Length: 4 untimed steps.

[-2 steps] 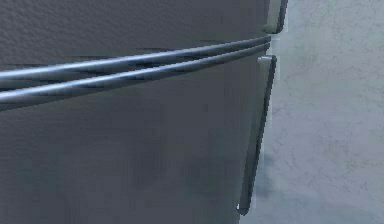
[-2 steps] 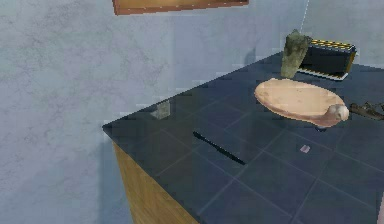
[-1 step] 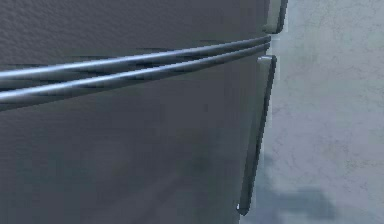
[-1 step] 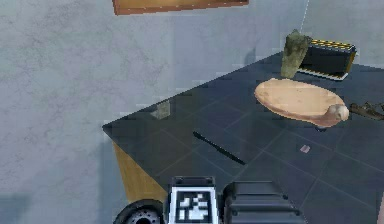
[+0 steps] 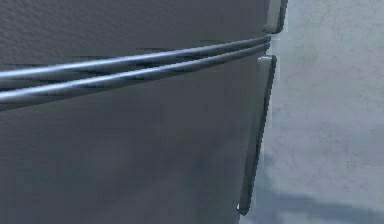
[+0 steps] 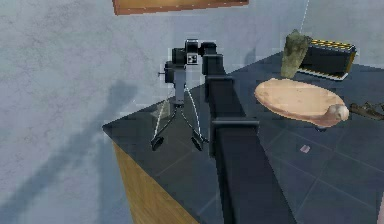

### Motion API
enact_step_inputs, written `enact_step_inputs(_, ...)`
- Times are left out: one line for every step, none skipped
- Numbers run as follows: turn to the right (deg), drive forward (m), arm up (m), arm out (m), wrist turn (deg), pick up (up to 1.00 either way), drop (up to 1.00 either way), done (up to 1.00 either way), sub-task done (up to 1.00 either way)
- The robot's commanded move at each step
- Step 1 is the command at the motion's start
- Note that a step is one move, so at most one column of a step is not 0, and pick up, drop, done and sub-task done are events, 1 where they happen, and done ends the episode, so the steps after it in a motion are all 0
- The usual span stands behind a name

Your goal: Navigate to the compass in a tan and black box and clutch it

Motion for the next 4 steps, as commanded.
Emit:
enact_step_inputs(0.0, 0.0, 0.0, 0.0, 45.0, 0.0, 0.0, 0.0, 0.0)
enact_step_inputs(0.0, 0.0, 0.0, 0.0, 45.0, 0.0, 0.0, 0.0, 0.0)
enact_step_inputs(0.0, 0.0, 0.0, 0.0, 45.0, 0.0, 0.0, 0.0, 0.0)
enact_step_inputs(0.0, 0.0, 0.0, 0.0, 9.0, 0.0, 0.0, 0.0, 0.0)
